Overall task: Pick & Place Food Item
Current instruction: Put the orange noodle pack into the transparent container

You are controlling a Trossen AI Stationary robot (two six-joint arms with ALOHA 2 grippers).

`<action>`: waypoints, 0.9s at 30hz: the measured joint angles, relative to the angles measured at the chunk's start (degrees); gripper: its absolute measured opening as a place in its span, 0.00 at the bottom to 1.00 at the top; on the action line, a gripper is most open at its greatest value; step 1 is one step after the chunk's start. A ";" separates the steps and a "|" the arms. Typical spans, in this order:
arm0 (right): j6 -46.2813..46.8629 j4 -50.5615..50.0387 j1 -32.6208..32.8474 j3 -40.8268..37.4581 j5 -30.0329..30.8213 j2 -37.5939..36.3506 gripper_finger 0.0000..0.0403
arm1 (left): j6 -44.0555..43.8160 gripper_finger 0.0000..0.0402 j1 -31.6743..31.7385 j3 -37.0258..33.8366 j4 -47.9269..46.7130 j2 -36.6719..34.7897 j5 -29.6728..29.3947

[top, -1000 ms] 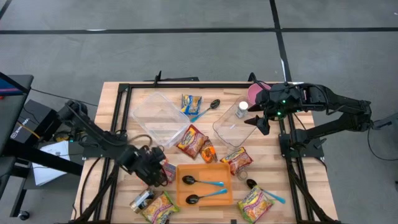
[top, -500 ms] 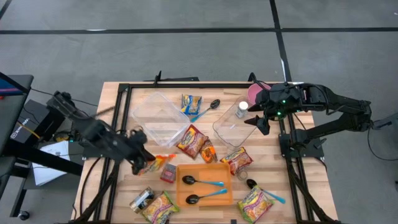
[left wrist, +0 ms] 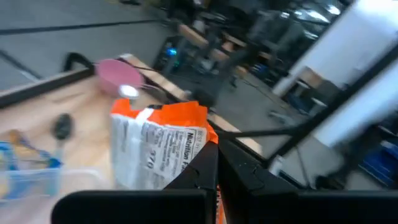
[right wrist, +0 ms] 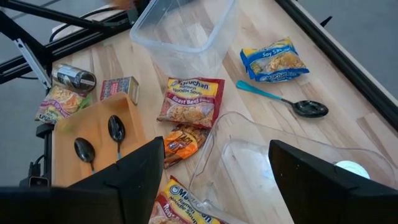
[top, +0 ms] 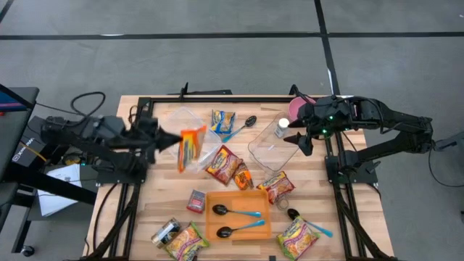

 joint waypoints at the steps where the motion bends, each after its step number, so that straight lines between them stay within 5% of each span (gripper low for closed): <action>1: 0.00 0.06 0.00 0.00 0.30 0.00 0.70 | 0.07 0.00 2.48 0.00 -0.10 0.50 1.27; 12: 0.04 0.22 0.00 0.00 1.93 0.00 0.70 | 2.60 0.00 23.11 0.00 -7.91 12.61 13.97; 27: 3.14 2.80 0.00 -5.28 2.50 0.06 0.70 | 6.81 0.00 26.95 -0.02 -13.47 19.73 28.23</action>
